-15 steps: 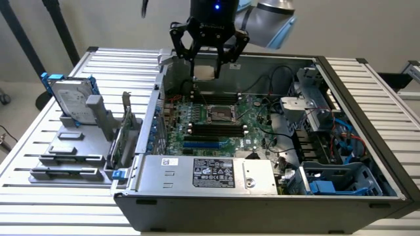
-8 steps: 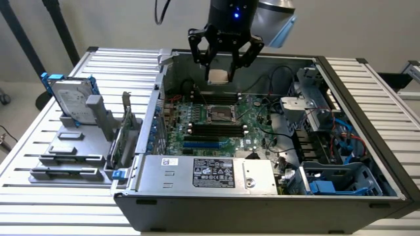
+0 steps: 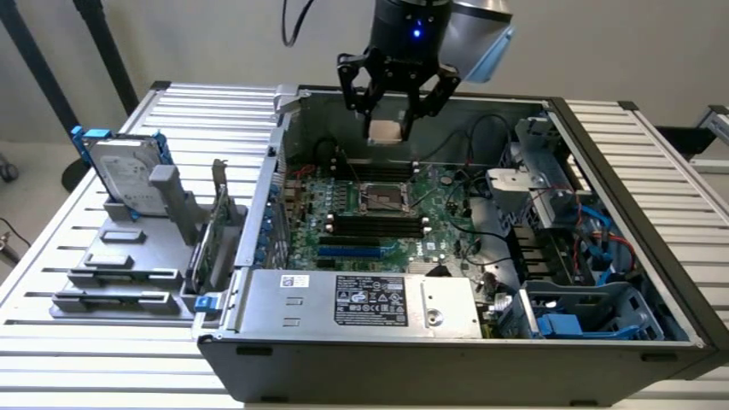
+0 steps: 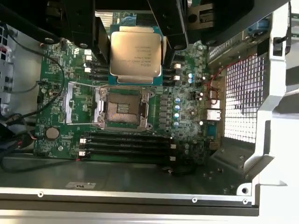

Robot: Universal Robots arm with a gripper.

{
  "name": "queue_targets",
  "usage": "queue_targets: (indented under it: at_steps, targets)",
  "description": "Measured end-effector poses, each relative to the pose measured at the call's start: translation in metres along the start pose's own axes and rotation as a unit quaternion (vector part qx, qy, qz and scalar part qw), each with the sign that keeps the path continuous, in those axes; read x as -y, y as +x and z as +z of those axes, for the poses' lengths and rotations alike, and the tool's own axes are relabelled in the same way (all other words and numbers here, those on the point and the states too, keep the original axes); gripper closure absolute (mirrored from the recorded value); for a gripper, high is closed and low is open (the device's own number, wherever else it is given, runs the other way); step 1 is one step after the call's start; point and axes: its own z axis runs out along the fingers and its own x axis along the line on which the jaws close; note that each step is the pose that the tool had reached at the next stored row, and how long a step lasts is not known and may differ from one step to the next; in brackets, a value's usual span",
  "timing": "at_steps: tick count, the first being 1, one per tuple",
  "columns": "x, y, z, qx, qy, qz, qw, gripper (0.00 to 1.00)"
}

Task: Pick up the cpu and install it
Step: 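Pick up the cpu and move it towards the insertion slot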

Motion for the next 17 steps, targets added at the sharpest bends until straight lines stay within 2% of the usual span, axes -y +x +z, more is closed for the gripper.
queue_targets:
  at_steps: [3,6,17]
  targets:
    - [-0.0075,-0.003,0.0056,0.0,0.0,0.0,1.0,0.45]
    - [-0.0113,-0.006,0.0111,0.0,-0.0002,0.001,1.0,0.45]
    - [-0.0155,-0.012,0.031,0.0008,-0.0016,0.019,0.9998,0.45]
